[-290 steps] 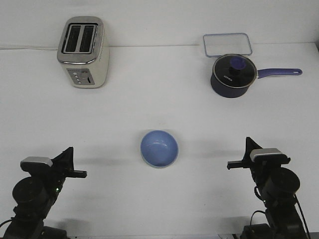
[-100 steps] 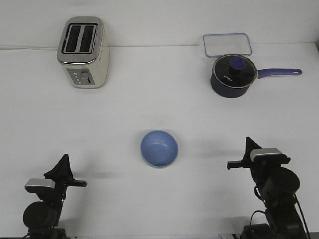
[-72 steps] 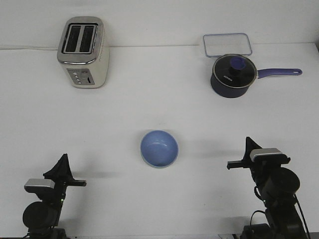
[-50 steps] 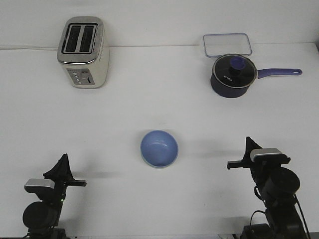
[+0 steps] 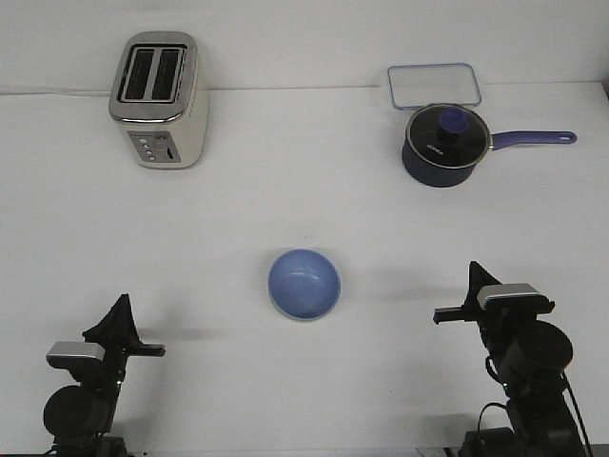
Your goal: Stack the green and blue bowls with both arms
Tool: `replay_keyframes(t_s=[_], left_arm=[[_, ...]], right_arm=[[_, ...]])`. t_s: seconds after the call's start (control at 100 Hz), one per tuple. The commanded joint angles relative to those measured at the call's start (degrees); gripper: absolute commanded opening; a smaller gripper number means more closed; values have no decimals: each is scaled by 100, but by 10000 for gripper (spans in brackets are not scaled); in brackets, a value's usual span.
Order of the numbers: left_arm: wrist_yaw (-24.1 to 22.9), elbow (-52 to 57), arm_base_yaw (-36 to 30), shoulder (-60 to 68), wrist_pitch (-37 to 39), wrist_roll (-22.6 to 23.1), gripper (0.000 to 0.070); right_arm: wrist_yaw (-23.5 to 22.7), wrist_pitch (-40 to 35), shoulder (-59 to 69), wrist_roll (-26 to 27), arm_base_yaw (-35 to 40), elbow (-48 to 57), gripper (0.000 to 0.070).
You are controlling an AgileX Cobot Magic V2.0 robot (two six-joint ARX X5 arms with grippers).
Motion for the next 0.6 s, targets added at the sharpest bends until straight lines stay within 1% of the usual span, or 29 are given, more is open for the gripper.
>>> replay_keyframes(t_s=[0.0, 0.23, 0.49, 0.59], left_arm=[[26, -114, 7, -11, 57, 26, 12], [26, -114, 4, -11, 57, 26, 12], [26, -114, 4, -11, 55, 26, 12], [26, -114, 4, -11, 55, 26, 12]], right_arm=[[22, 127, -142, 48, -11, -50, 0], [24, 1086, -1268, 48, -72, -1099, 0], [28, 1117, -2621, 81, -278, -1950, 0], [24, 1231, -2603, 103, -361, -2081, 0]])
